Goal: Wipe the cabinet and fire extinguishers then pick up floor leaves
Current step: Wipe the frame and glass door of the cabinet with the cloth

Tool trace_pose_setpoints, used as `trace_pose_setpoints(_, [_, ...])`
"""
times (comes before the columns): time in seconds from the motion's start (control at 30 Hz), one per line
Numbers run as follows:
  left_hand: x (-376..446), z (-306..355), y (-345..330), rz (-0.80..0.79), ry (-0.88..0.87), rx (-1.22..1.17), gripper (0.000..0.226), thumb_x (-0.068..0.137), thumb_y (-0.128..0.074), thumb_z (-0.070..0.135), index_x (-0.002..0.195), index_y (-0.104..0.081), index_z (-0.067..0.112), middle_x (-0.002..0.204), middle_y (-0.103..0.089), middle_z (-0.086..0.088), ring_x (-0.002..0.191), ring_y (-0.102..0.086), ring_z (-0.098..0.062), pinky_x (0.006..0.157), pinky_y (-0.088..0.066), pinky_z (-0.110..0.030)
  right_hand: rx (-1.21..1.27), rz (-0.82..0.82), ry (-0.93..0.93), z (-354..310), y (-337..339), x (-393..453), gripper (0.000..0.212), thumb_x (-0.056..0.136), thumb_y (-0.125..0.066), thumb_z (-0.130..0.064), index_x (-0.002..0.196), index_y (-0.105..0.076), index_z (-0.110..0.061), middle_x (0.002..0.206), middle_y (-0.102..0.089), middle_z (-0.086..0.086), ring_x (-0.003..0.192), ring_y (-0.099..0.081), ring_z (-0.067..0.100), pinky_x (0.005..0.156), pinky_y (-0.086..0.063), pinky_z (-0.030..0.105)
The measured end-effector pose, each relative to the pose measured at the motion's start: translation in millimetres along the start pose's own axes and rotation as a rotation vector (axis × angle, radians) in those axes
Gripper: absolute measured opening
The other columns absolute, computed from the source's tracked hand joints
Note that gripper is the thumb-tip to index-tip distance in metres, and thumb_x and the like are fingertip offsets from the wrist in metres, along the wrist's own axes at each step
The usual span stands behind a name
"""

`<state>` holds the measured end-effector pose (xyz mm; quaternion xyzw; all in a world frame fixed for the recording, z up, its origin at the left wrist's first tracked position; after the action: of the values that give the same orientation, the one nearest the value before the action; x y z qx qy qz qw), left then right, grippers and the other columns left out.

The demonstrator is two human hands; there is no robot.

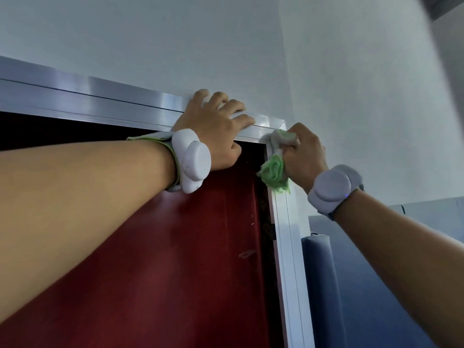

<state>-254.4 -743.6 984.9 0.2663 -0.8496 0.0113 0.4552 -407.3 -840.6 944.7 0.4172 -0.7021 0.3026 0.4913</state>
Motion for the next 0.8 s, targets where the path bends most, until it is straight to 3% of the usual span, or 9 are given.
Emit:
trace_pose_setpoints(0.13, [1,0,0,-0.026,-0.008,-0.004,0.072,0.073,-0.027,0.038,0.144,-0.04,0.036,0.154,-0.035,0.008,0.144,-0.026,-0.024,0.119,-0.014,-0.051,-0.029,0.043,0.077,-2,2,57,0.006,0.085,-0.051,-0.024,0.086,-0.056,-0.02,0.097,-0.057,0.011,0.085,-0.058,0.032,0.067,-0.036,0.027])
trace_pose_setpoints(0.27, [0,0,2,0.004,-0.007,-0.005,0.069,0.075,-0.03,0.037,0.142,-0.045,0.035,0.151,-0.04,0.007,0.141,-0.03,-0.026,0.118,-0.015,-0.05,0.042,0.101,0.271,-1,-6,38,0.021,0.087,-0.046,-0.017,0.1,-0.062,-0.012,0.103,-0.045,0.005,0.086,-0.058,0.033,0.078,-0.051,0.039])
trace_pose_setpoints(0.4, [-1,6,2,0.091,0.023,0.017,0.061,0.079,-0.022,0.035,0.129,-0.055,0.028,0.139,-0.052,0.003,0.129,-0.044,-0.03,0.109,-0.027,-0.052,0.019,-0.01,0.518,28,-8,-48,0.017,0.089,-0.05,-0.007,0.102,-0.059,-0.014,0.106,-0.045,0.006,0.075,-0.05,0.023,0.06,-0.045,0.03])
trace_pose_setpoints(0.47, [1,12,1,0.103,0.055,0.0,0.057,0.079,-0.022,0.033,0.123,-0.058,0.025,0.136,-0.054,0.002,0.125,-0.046,-0.03,0.106,-0.03,-0.051,-0.013,-0.135,0.637,40,-3,-73,0.021,0.088,-0.05,-0.005,0.104,-0.058,-0.016,0.107,-0.043,0.005,0.075,-0.051,0.022,0.058,-0.049,0.033])
trace_pose_setpoints(0.57, [9,27,-1,0.114,0.073,-0.026,0.055,0.079,-0.025,0.03,0.122,-0.058,0.023,0.137,-0.053,0.001,0.126,-0.046,-0.03,0.108,-0.029,-0.051,-0.153,-0.292,0.87,34,4,-58,0.023,0.088,-0.044,-0.019,0.11,-0.051,-0.022,0.11,-0.044,0.007,0.067,-0.055,0.033,0.051,-0.053,0.04])
trace_pose_setpoints(0.63, [13,38,-3,0.116,0.057,-0.069,0.059,0.079,-0.027,0.028,0.132,-0.053,0.024,0.14,-0.051,0.001,0.128,-0.044,-0.031,0.111,-0.026,-0.049,-0.173,-0.261,0.823,19,3,-24,0.03,0.086,-0.044,-0.026,0.113,-0.054,-0.019,0.112,-0.048,0.012,0.066,-0.056,0.04,0.055,-0.053,0.046])
trace_pose_setpoints(0.7, [16,52,-3,0.123,0.035,-0.13,0.068,0.079,-0.027,0.027,0.145,-0.041,0.022,0.143,-0.05,0.001,0.13,-0.043,-0.03,0.115,-0.024,-0.046,-0.106,-0.164,0.648,9,2,7,0.037,0.084,-0.045,-0.026,0.117,-0.058,-0.014,0.113,-0.05,0.014,0.071,-0.056,0.042,0.063,-0.051,0.045])
trace_pose_setpoints(0.8, [18,71,-3,0.129,0.036,-0.195,0.073,0.078,-0.028,0.026,0.15,-0.036,0.017,0.145,-0.049,-0.001,0.133,-0.043,-0.029,0.118,-0.023,-0.049,-0.018,-0.013,0.458,7,-8,0,0.034,0.086,-0.05,-0.018,0.117,-0.059,-0.01,0.112,-0.051,0.014,0.064,-0.048,0.033,0.059,-0.044,0.038])
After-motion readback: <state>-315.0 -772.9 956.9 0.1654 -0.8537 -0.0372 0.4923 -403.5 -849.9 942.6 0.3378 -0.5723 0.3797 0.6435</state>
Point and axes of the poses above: each hand's wrist, its own x-axis towards the middle knuckle, its own y-axis out of the back of the hand, z = x × y, the point moved 5 cm from there along x, towards the middle knuckle
